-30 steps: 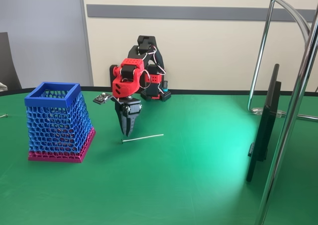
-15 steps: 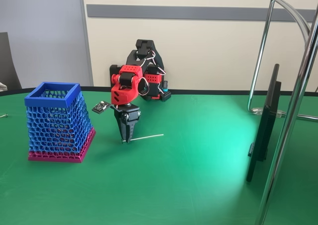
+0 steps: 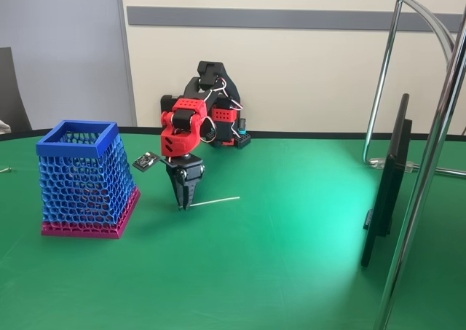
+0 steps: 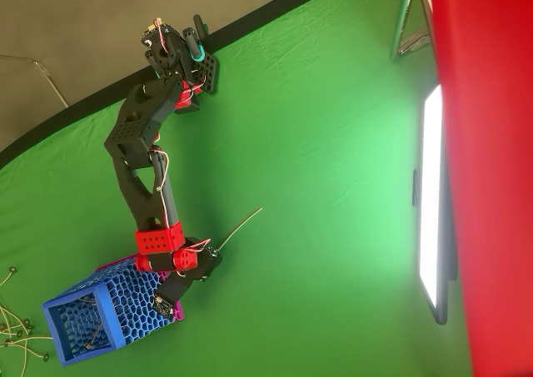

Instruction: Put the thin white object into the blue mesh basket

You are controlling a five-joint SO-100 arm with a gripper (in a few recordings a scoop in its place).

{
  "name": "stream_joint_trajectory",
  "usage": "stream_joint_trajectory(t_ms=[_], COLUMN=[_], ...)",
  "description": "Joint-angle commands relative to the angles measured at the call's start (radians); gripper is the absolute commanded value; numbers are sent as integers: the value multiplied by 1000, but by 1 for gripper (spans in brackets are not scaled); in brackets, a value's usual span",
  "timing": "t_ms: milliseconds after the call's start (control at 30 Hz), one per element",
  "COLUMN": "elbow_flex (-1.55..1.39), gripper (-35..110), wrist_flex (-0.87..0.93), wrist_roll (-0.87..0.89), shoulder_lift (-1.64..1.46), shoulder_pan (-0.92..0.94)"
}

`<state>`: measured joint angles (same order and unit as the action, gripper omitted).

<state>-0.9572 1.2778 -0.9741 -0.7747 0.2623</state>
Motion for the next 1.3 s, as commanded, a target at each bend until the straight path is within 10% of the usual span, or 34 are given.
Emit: stream_joint_trajectory(t_ms=[0,600,1267], elbow_flex=[49,112,60], gripper=[12,1,0], wrist_flex=[14,14,-675], wrist_roll=[-3,-2,-196], shoulder_lift=[-5,-29,-630], shoulder_pan=[8,5,97])
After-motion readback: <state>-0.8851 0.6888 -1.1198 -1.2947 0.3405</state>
